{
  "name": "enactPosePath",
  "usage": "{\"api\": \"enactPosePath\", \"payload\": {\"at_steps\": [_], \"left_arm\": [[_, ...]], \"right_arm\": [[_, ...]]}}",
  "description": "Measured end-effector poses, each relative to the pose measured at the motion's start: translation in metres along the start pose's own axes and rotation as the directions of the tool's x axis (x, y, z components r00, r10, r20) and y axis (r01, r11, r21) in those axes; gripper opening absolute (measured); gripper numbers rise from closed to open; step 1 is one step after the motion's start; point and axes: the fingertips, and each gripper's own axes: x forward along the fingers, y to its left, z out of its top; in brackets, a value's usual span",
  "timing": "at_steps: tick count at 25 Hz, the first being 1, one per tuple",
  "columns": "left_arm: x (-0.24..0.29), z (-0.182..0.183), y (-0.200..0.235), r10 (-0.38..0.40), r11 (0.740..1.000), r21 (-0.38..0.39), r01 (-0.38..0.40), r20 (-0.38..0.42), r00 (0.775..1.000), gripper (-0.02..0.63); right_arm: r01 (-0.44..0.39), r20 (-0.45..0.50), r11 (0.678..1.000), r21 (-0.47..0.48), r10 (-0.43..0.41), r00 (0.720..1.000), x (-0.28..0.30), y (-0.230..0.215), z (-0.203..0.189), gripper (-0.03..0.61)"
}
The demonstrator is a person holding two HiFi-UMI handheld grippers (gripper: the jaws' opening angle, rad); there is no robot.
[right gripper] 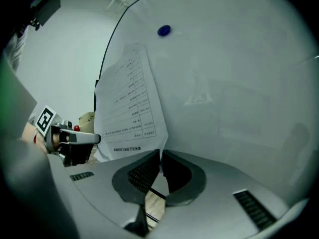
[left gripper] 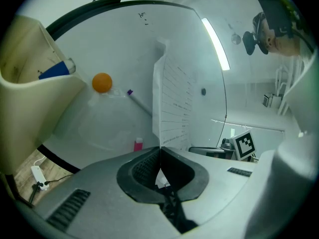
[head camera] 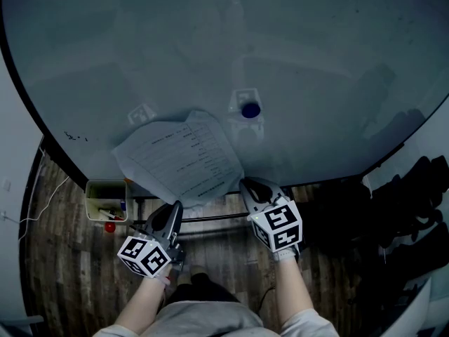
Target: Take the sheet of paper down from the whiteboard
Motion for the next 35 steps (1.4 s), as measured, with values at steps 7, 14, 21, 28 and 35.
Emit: {"api": "enactPosePath", "payload": {"at_steps": [7, 14, 21, 28, 35], "left_arm": [[-0.004, -0.002, -0.002, -0.016, 1.0, 0.019, 0.016, -0.034, 0.999, 0.017], [-0.009, 0.001, 0.0, -0.004, 0.999, 0.041, 0.006, -0.056, 0.998, 0.017], [-0.014, 0.002, 0.004, 0.008, 0.997, 0.071, -0.002, -0.073, 0.997, 0.017], [-0.014, -0.006, 0.008, 0.04, 0.998, 0.06, -0.034, -0.098, 0.994, 0.017], [-0.051, -0.024, -0.016, 0.059, 0.995, 0.081, -0.05, -0.114, 0.992, 0.017]], "right_arm": [[0.033, 0.015, 0.999, 0.022, -0.033, 0.999, -0.012, 0.009, -0.003, 0.025], [0.046, 0.019, 0.998, 0.031, -0.046, 0.999, -0.018, 0.021, -0.004, 0.025], [0.036, 0.023, 0.998, 0.051, -0.038, 0.999, -0.019, 0.03, -0.011, 0.025], [0.011, 0.008, 0.998, 0.062, -0.012, 1.0, -0.015, 0.03, -0.018, 0.025], [-0.013, 0.031, 0.998, 0.063, 0.011, 0.999, -0.061, 0.057, -0.033, 0.025]]}}
